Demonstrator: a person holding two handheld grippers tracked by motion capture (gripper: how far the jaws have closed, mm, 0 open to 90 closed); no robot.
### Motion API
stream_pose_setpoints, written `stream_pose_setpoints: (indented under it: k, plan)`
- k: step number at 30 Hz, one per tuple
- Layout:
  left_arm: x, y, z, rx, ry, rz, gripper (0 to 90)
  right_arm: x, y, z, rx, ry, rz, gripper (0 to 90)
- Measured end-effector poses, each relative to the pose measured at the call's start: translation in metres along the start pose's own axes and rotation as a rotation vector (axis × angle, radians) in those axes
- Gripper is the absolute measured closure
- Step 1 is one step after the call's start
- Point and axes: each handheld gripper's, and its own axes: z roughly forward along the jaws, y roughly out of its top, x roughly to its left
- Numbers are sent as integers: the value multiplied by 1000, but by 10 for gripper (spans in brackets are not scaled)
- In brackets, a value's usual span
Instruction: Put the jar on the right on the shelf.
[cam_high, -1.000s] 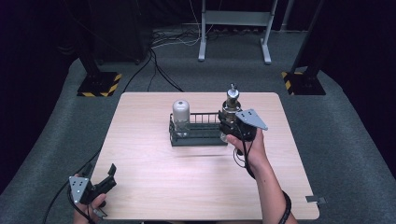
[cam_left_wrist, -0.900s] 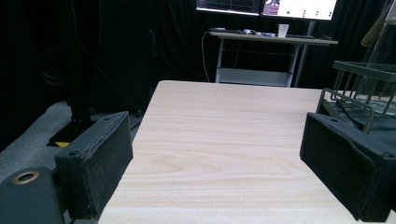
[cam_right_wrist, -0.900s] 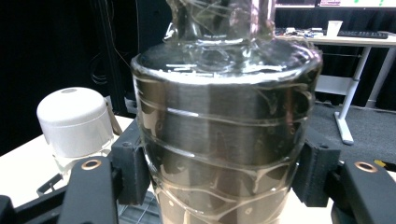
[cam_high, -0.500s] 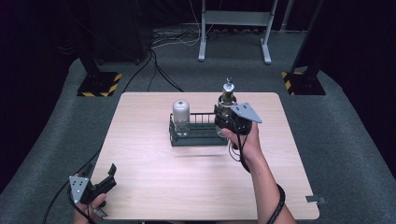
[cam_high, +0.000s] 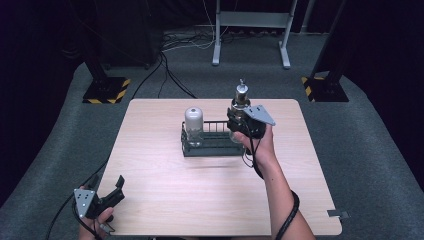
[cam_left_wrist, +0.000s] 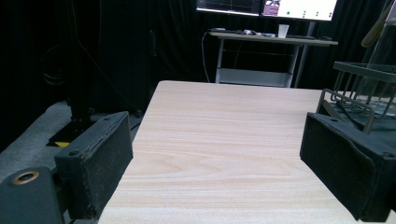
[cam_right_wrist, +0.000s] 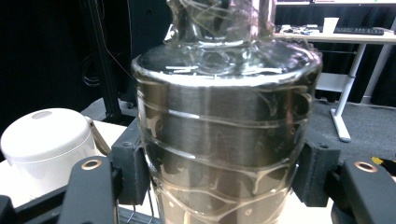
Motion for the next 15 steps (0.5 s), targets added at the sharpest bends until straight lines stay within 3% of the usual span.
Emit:
stream_pose_setpoints:
  k: [15]
  plan:
    - [1,0,0,-1,-1,-11,91,6,-6,25,24,-23,-7,330]
